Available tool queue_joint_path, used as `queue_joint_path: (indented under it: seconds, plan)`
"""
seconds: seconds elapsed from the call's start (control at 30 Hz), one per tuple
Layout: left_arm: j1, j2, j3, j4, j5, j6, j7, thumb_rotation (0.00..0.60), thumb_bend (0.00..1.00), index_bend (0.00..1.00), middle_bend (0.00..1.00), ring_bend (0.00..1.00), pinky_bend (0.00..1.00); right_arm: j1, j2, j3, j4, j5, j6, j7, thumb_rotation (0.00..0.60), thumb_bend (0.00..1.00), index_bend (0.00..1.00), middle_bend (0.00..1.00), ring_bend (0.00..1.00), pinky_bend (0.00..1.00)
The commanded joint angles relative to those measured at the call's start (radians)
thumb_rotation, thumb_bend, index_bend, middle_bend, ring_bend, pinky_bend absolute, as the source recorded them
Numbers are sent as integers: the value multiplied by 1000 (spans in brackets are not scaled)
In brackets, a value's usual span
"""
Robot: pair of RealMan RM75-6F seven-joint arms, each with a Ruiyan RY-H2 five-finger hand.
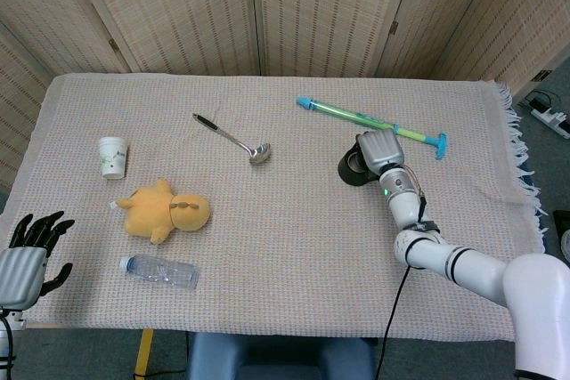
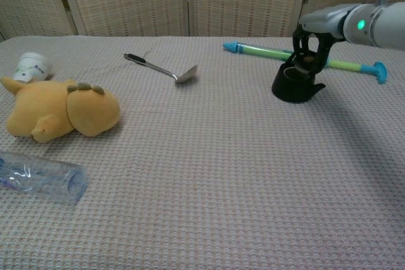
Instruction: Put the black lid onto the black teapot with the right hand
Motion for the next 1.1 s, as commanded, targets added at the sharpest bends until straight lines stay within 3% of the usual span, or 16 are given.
queue_joint_path:
  seconds: [0.03,0.17,0.57,0.7,0.87,0.97,1.03,1.1]
  plan:
    - [1,0,1,1,1,0,0,600,278,159,75,97,0,8,-8,-4,14,17,-10,-5,600,364,435,377,916,853]
    - [1,0,2,2,1,-1,0,600,278,158,75,97,0,15,-7,-3,17,43,-28,0,600,363,345,354,912,853]
    - [2,0,2,6,1,-1,-6,600,278,157,75,98,0,24,11,0,-19,16,-26,42,600,363,198,249,886,853]
    - [4,0,1,10,-2,-1,-12,600,278,156,75,98,0,6,65,2,-108,-37,6,71,600,364,177,229,876,853]
    - [5,4,-4,15,-9,0,-21,600,278,156,75,98,0,-73,211,-5,-340,-154,148,118,600,363,176,227,837,825]
    - [1,2,-10,17,-14,-2,-24,600,279,157,75,98,0,-146,302,-25,-487,-232,267,139,600,363,176,227,718,701]
    - [-3,-1,-13,18,-12,-4,-24,600,279,157,75,98,0,-207,356,-46,-577,-286,348,158,600,363,175,226,545,534]
    - [-8,-3,-15,17,-12,-10,-21,600,278,157,75,98,0,-274,392,-75,-642,-360,442,178,600,364,172,223,258,246]
